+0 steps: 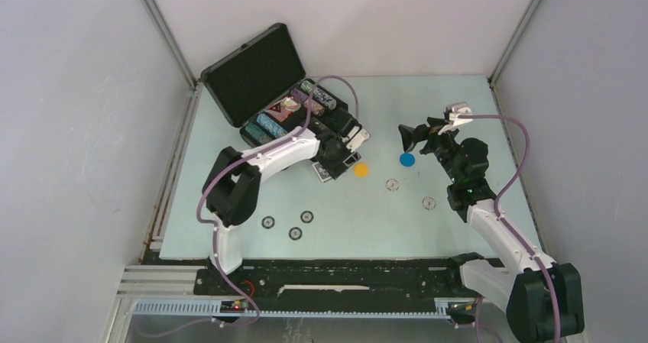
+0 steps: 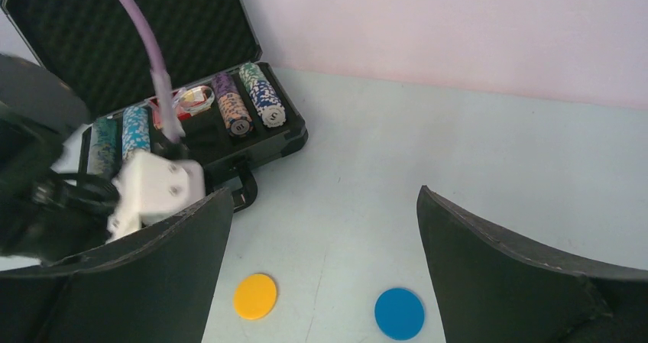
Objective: Pack up texas hold em set
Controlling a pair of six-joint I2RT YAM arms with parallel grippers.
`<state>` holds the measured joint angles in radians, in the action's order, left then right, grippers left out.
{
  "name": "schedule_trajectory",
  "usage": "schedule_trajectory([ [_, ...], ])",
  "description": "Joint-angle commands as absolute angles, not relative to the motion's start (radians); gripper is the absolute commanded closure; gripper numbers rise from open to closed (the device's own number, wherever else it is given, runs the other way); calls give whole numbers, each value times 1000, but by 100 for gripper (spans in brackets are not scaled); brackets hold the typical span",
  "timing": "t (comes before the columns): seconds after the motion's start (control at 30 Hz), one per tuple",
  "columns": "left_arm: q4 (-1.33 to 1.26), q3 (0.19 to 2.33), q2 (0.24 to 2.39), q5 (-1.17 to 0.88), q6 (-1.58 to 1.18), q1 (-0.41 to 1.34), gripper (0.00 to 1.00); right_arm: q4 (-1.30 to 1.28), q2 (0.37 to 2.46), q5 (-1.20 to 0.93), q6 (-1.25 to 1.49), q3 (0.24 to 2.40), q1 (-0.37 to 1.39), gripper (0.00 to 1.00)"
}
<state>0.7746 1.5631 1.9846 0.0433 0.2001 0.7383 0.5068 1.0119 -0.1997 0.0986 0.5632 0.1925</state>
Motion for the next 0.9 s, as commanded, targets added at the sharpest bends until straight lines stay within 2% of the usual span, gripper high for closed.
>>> schedule_trajectory([
  [0.0, 711, 1623, 1829, 161, 184, 707, 51, 549, 1009, -191, 87, 567, 194, 0],
  [0.13, 638, 1663, 1816, 243, 172, 647, 49, 551, 1013, -192, 91, 567, 190, 0],
  [0.3, 675, 1822, 1891, 193, 205, 570, 48, 565, 1029, -204, 99, 567, 190, 0],
  [0.5, 603, 1883, 1969, 144, 224, 501, 48, 575, 1044, -207, 99, 568, 190, 0],
  [0.87, 652, 2026, 2155, 43, 232, 443, 48, 595, 1071, -218, 101, 568, 183, 0],
])
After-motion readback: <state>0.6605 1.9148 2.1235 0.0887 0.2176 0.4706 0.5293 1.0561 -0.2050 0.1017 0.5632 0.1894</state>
